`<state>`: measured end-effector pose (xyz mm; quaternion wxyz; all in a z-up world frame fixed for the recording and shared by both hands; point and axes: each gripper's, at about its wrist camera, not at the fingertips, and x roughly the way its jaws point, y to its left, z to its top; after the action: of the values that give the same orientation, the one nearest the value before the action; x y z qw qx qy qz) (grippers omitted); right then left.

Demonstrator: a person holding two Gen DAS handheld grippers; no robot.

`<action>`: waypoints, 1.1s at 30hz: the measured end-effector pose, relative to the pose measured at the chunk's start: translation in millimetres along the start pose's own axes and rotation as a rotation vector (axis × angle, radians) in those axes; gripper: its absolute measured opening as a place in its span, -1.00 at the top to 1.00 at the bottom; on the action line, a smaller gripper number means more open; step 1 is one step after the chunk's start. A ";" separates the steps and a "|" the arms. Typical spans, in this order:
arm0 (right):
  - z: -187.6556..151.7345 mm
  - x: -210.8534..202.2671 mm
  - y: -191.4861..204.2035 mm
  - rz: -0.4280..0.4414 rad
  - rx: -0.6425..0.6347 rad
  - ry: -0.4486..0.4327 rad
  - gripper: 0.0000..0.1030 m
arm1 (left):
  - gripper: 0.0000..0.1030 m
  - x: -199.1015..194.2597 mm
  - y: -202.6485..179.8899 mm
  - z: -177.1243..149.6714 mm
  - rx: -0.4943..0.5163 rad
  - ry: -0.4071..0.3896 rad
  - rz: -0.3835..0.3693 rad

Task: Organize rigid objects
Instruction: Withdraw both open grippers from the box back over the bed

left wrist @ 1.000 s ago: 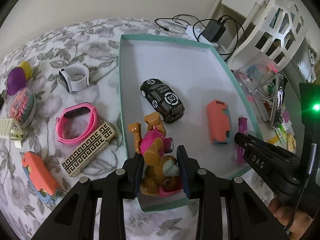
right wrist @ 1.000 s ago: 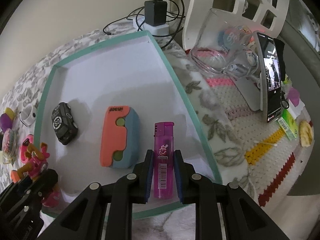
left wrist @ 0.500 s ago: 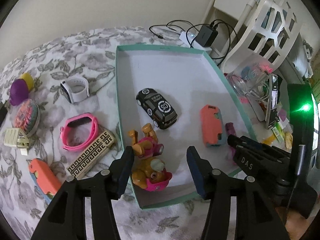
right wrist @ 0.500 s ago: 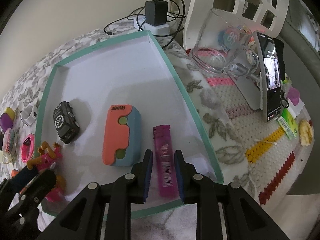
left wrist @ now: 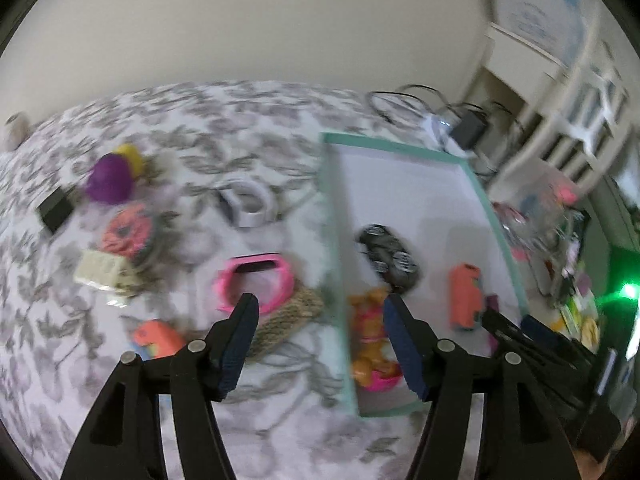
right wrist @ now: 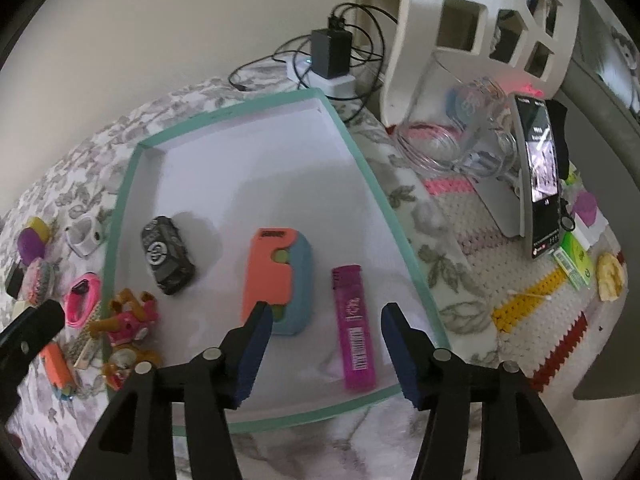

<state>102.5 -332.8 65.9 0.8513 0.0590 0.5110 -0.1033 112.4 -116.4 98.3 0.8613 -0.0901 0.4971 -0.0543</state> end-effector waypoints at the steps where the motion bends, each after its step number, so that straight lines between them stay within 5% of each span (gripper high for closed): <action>1: -0.3 -1.3 3.0 0.006 -0.006 -0.003 -0.32 | -0.29 -0.5 7.2 1.0 -0.018 0.002 0.016; 4: -1.6 -5.1 12.7 0.025 -0.026 -0.012 -0.42 | -0.50 -3.1 28.4 4.4 -0.072 0.001 0.070; 8: -1.9 -9.5 25.5 0.045 -0.054 -0.027 -0.63 | -0.54 -8.0 54.4 7.6 -0.138 -0.002 0.126; 10: -1.9 -11.9 31.0 0.057 -0.063 -0.034 -0.75 | -0.76 -11.2 67.4 8.7 -0.168 -0.009 0.158; 17: -2.2 -22.9 56.7 0.098 -0.110 -0.052 -0.99 | -0.88 -20.1 114.7 10.7 -0.270 -0.016 0.220; 28: 8.1 -52.2 128.2 0.169 -0.216 -0.066 -0.99 | -0.96 -37.1 182.1 8.4 -0.428 -0.057 0.309; 33: 8.2 -51.0 165.5 0.191 -0.249 -0.031 -0.99 | -0.96 -36.0 191.5 4.8 -0.454 -0.041 0.292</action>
<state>125.3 -167.8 113.9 0.8657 -0.0002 0.4988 0.0413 99.3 78.0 91.1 0.8277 -0.2094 0.4865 0.1851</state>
